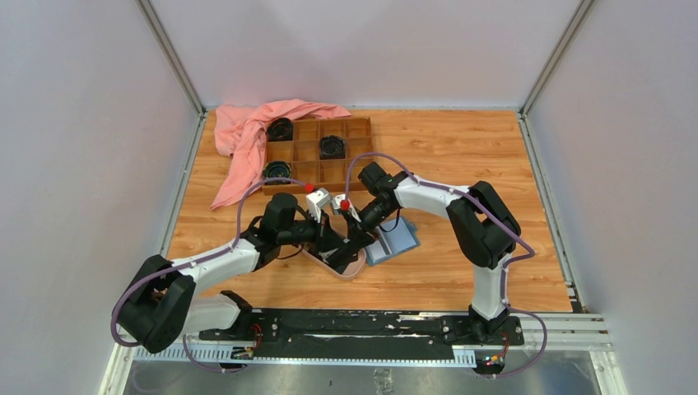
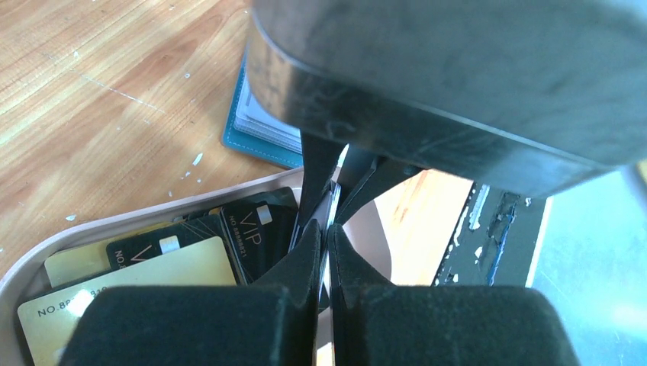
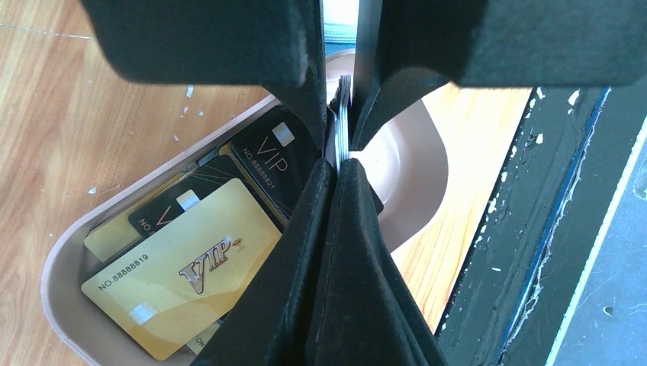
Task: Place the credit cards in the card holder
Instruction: Pick up the credit card from the storage box.
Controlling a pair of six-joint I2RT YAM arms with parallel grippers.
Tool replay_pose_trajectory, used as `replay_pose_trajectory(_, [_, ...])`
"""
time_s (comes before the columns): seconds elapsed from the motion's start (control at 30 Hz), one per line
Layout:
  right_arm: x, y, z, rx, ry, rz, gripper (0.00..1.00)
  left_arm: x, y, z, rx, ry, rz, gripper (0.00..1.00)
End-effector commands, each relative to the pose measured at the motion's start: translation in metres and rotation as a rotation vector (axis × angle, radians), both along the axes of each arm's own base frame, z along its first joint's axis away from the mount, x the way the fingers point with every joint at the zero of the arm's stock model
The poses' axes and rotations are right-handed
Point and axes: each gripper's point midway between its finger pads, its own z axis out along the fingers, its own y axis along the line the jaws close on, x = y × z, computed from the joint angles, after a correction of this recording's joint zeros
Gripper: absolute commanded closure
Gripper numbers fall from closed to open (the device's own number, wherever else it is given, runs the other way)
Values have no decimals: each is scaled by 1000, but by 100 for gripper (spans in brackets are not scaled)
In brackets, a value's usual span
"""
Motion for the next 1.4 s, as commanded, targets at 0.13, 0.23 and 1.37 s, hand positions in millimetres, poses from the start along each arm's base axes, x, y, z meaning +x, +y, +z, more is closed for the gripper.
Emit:
replay_pose_trajectory(0.13, [3, 5, 1, 20, -22, 15, 86, 3, -4, 12, -23, -21, -18, 100])
replay_pose_trajectory(0.23, [2, 5, 2, 22, -23, 15, 86, 4, -4, 12, -23, -16, -10, 88])
replay_pose_trajectory(1.37, [2, 3, 3, 15, -27, 8, 56, 14, 1, 14, -24, -21, 20, 100])
